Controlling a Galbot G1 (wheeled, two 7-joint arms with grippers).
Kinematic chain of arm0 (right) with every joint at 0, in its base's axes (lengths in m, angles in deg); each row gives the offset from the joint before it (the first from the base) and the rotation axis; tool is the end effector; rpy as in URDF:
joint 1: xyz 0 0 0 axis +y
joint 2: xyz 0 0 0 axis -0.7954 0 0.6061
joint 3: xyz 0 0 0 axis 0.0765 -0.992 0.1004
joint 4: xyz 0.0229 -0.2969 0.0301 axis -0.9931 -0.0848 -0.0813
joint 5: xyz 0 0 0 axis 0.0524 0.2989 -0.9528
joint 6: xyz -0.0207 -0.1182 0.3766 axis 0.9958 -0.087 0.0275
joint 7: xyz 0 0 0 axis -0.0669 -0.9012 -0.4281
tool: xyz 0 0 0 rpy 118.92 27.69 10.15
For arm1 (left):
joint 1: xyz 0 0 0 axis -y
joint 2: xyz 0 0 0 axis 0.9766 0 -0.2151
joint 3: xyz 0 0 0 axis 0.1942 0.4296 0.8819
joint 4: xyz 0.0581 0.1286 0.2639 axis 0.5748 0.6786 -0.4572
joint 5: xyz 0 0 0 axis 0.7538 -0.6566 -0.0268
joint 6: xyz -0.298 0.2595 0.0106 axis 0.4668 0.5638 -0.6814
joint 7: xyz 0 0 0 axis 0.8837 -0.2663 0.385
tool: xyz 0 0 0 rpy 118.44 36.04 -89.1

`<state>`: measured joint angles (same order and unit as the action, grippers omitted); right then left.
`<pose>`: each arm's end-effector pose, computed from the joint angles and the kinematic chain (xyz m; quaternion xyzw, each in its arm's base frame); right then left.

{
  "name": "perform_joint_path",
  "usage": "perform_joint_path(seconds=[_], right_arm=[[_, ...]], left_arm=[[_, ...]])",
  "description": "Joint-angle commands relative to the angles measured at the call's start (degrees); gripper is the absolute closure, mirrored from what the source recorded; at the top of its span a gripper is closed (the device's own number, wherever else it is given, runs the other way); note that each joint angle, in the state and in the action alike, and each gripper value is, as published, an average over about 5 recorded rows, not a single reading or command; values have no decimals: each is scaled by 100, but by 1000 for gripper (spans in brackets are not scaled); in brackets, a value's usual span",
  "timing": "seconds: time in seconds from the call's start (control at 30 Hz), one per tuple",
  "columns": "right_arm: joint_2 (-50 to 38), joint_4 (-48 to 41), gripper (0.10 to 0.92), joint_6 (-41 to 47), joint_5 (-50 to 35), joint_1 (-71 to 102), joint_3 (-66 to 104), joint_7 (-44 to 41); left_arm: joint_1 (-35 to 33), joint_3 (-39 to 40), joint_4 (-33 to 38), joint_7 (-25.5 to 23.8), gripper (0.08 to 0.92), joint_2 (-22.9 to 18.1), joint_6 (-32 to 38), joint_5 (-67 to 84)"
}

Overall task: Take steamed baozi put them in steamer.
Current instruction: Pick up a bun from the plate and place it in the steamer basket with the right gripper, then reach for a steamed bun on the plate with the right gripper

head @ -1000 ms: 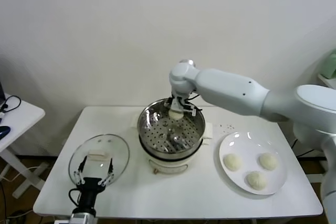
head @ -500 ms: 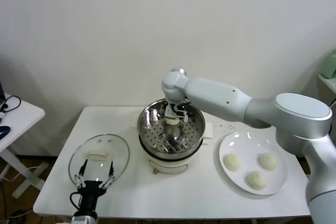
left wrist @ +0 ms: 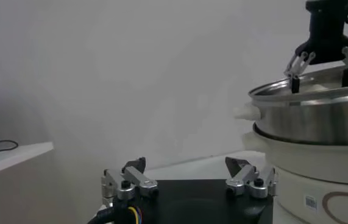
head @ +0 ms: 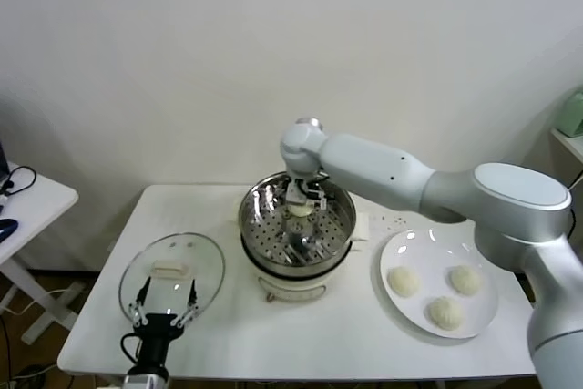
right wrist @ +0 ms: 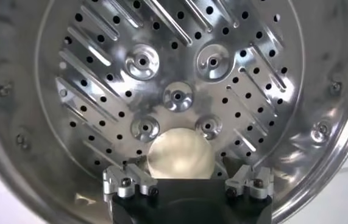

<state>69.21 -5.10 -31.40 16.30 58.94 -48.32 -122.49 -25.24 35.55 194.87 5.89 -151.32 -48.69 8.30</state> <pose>0.5450 0.2241 -0.0970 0.5797 -0.0888 0.8086 0.0480 0.2012 0.0438 -0.3271 0.0399 -0.9911 -0.1166 0.0510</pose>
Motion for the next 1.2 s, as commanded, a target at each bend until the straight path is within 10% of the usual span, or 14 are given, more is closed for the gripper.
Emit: perform_joint_path(seconds=[0.03, 0.47, 1.2], right_arm=[[-729, 970, 203, 112, -1138, -1085, -443, -223], [-2843, 1391, 203, 2161, -5333, -2575, -1932, -208], [-4759, 1515, 203, 3022, -4672, 218, -955, 387]], left_arm=[[40, 17, -5, 8, 177, 17, -31, 6], [160, 60, 86, 101, 177, 101, -158, -23], [-97, 25, 199, 303, 177, 116, -108, 154]])
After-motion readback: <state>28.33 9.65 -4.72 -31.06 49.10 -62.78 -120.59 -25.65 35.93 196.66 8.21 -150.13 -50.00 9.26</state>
